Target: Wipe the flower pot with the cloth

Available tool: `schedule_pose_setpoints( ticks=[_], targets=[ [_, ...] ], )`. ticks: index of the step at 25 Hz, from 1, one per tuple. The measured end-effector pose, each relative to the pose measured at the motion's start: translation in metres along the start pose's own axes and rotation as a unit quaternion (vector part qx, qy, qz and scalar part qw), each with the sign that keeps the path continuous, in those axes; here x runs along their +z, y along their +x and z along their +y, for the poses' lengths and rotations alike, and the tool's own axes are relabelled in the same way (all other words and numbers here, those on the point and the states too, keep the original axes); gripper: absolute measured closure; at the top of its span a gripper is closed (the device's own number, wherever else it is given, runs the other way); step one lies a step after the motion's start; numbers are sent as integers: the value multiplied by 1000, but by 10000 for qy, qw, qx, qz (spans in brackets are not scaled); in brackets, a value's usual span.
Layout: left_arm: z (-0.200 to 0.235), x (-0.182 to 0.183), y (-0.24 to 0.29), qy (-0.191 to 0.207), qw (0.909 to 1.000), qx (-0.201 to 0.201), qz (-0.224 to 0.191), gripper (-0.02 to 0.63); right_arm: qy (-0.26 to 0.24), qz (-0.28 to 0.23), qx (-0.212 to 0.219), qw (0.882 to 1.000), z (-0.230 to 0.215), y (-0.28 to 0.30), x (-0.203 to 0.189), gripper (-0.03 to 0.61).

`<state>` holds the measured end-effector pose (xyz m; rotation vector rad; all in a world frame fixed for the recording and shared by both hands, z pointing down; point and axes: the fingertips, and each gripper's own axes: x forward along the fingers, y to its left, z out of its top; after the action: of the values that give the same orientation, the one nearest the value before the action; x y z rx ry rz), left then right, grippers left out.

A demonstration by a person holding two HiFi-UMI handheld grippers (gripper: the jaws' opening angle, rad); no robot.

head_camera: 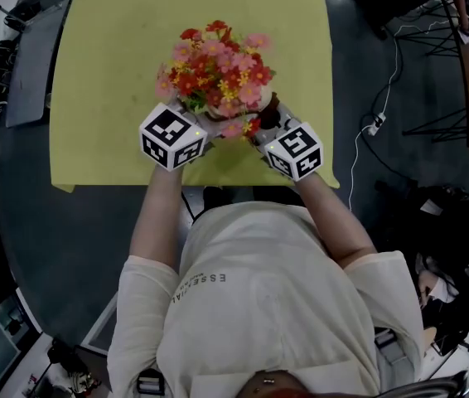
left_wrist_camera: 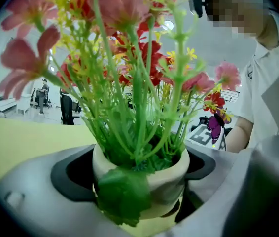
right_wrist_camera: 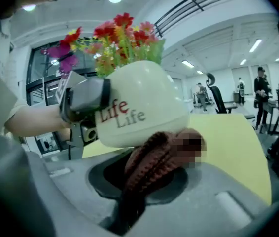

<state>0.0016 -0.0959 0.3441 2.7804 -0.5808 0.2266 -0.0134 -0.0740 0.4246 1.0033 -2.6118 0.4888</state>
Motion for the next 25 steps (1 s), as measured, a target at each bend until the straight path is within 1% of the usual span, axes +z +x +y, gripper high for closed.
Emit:
schedule_pose_setpoints(
  ticks=[2, 5, 8, 10, 12, 14, 15, 17, 20, 22, 23, 25],
  targets=[
    [-2, 10, -7, -78, 9998, -40, -172, 69, -208, -117, 290, 9993, 25, 5, 8, 531],
    [-8, 16, -10, -85, 9995, -160, -269, 69, -277, -107, 563, 9980, 52, 10, 8, 531],
    [-17, 14, -2, 34, 9996, -204, -190, 69, -277, -8, 746, 9968, 63, 7, -2, 531],
    [-22, 12, 0, 32, 9996, -224, -181, 69, -322, 17, 872, 9957, 70, 3, -7, 531],
    [-21, 15, -5, 15, 9995, -231, -207, 69, -446, 48, 991, 9941, 79, 4, -8, 529],
    [-20, 22, -11, 33, 9994, -233, -261, 69, -578, 86, 1015, 9931, 79, 5, -5, 529],
    [-21, 26, -12, 52, 9993, -236, -295, 69, -629, 101, 948, 9935, 73, 3, -4, 529],
    [-26, 33, -11, 106, 9990, -269, -329, 69, -693, 103, 631, 9955, 52, -6, -3, 529],
    [-40, 38, -9, 170, 9986, -416, -290, 69, -630, 13, -121, 9979, 11, -23, 0, 529],
    [-51, 41, -7, 160, 9978, -575, -300, 69, -539, -87, -535, 9971, -10, -31, 5, 529],
    [-57, 42, -6, 145, 9972, -659, -310, 69, -551, -149, -669, 9961, -16, -33, 10, 529],
    [-63, 45, -4, 132, 9963, -795, -304, 69, -696, -311, -781, 9940, -18, -31, 25, 529]
  ],
)
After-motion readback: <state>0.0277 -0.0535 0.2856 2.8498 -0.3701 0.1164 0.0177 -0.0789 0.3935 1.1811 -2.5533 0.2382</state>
